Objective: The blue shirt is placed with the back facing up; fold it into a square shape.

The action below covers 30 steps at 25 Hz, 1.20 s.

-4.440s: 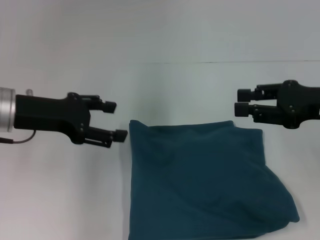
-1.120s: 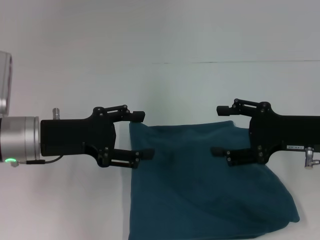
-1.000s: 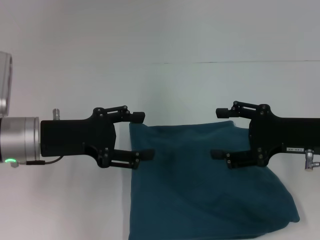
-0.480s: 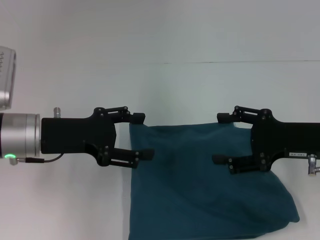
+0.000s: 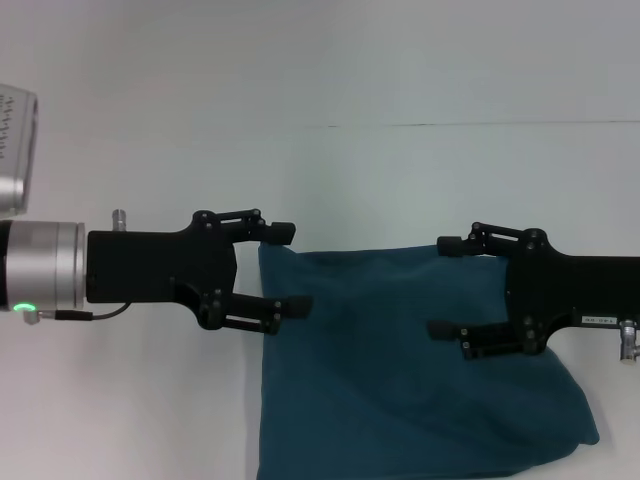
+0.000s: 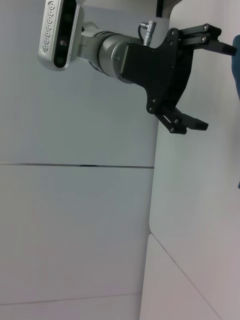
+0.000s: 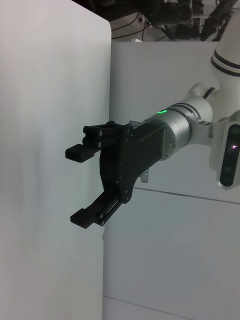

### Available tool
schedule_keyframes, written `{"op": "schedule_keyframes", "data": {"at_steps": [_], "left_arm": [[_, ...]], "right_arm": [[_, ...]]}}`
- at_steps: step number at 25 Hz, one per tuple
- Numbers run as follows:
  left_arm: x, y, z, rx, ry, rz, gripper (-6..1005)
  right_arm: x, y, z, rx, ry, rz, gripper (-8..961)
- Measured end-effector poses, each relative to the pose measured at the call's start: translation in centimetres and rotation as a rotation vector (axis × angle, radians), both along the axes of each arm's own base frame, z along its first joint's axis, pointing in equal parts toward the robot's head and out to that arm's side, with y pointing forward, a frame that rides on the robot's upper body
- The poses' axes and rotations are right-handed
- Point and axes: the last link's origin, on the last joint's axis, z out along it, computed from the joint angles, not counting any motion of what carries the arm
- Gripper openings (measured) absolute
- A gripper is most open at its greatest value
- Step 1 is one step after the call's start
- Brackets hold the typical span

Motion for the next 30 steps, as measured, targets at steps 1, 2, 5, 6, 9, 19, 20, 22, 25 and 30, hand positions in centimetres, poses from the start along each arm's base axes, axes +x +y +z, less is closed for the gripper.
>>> {"op": "schedule_keyframes", "data": {"at_steps": [1,2,5,6,9,19,20,22,25,30], "left_arm": [[0.01,0.00,-0.03,0.000,0.000,0.000,881],[0.02,-0.01,-0.06,0.000,0.000,0.000,882],[0.03,-0.03,-0.13,0.000,-0.001,0.000,883],[0.04,-0.03,-0.14,0.000,-0.001,0.000,883],[0.04,-0.04,-0.15,0.000,-0.001,0.000,883],[0.08,0.01,-0.11,0.001,-0.002,0.002,883],[0.08,0.01,-0.10,0.001,-0.002,0.002,882],[0.06,0.01,-0.10,0.001,-0.002,0.002,882],[0.06,0.01,-0.08,0.002,-0.001,0.002,882],[0.05,0.14,0.17,-0.003,-0.007,0.026,882]], "right_arm": [[0.03,-0.04,-0.01,0.000,0.000,-0.001,934],[0.05,-0.06,-0.03,0.000,0.000,-0.001,934],[0.06,-0.12,-0.08,-0.002,-0.001,0.000,934],[0.06,-0.12,-0.09,-0.003,-0.001,0.000,934],[0.05,-0.11,-0.09,-0.003,-0.002,0.001,933],[0.20,-0.32,-0.22,-0.008,-0.002,-0.004,932],[0.23,-0.35,-0.25,-0.008,-0.001,-0.005,931],[0.26,-0.38,-0.26,-0.009,-0.001,-0.007,931],[0.33,-0.45,-0.32,-0.012,0.002,-0.013,931],[0.56,-0.59,-0.29,-0.013,0.005,-0.019,930]]}}
